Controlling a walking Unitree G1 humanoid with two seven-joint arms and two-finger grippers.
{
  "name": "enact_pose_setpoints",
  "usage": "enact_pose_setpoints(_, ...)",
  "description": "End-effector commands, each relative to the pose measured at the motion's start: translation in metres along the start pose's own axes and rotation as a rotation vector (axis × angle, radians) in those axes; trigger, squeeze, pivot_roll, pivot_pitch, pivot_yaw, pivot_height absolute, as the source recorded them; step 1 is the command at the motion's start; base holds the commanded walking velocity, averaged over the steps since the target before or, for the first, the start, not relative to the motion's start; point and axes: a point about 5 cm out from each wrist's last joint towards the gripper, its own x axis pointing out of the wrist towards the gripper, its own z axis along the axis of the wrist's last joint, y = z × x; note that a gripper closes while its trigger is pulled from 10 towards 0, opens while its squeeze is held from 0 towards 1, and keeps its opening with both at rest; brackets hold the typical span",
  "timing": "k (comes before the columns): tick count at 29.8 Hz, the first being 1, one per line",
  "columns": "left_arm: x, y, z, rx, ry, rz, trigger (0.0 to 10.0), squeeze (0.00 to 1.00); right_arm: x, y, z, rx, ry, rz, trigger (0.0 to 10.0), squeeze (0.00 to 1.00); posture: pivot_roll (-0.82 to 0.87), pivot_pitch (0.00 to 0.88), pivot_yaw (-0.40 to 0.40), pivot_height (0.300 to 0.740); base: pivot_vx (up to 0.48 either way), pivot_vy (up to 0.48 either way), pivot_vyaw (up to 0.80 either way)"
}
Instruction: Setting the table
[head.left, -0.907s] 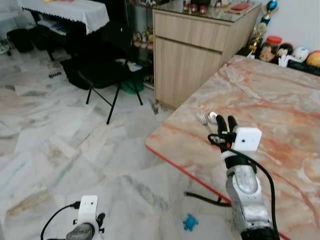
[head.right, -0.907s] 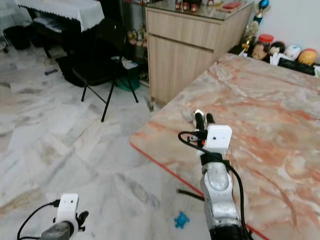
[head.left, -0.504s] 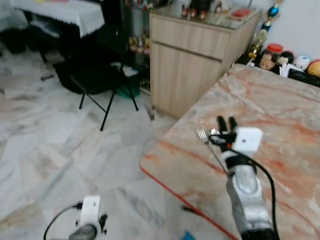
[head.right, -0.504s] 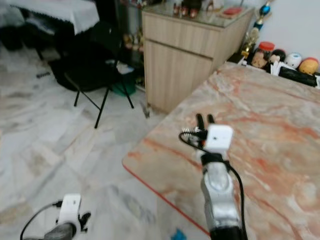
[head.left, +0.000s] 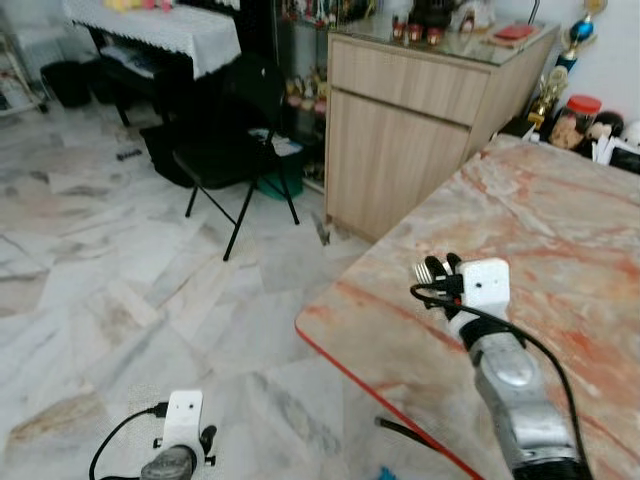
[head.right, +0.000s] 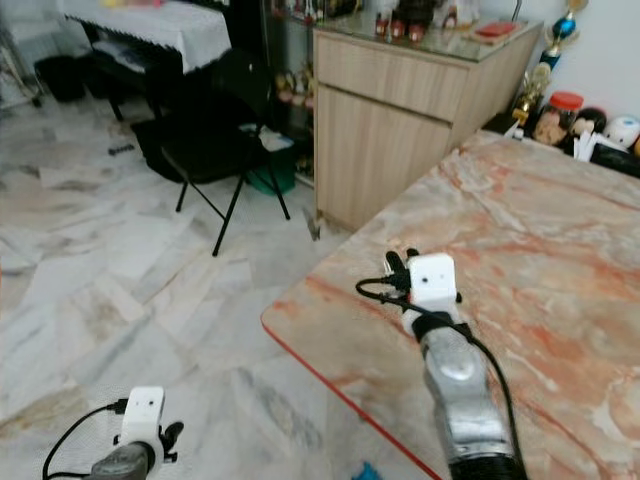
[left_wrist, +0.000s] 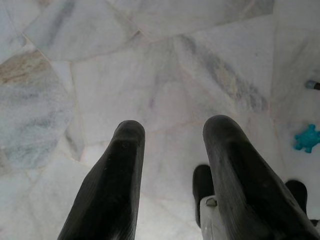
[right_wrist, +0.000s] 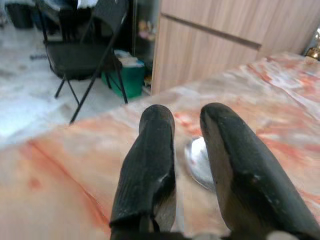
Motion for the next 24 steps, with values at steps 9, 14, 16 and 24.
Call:
enact_pose_setpoints(9,0.0,0.003,-0.003,-0.009,0.015,0.004,10.0,0.0,0.003,-0.004,-0.002,0.06,0.198,0.166,10.0,1.0,0.04,0.0,0.022,0.74,0.0,0.0,0.0)
enact_pose_setpoints(14,0.0,0.003,-0.003,-0.014,0.017,0.003,10.0,0.0,0.003,0.001,-0.003,0.1,0.239,0.217,10.0,1.0,0.04,0.004,0.024,0.74,0.0,0.0,0.0)
enact_pose_setpoints(16,0.0,0.002,-0.004,-0.014,0.021,-0.001,10.0,0.0,0.003,0.002,-0.005,0.097,0.257,0.224,10.0,1.0,0.04,0.007,0.025,0.74,0.0,0.0,0.0)
enact_pose_setpoints(24,-0.001,0.002,-0.004,-0.016,0.02,-0.003,10.0,0.0,0.003,0.002,-0.008,0.099,0.293,0.219,10.0,0.85,0.04,0.009,0.024,0.74,0.0,0.0,0.0)
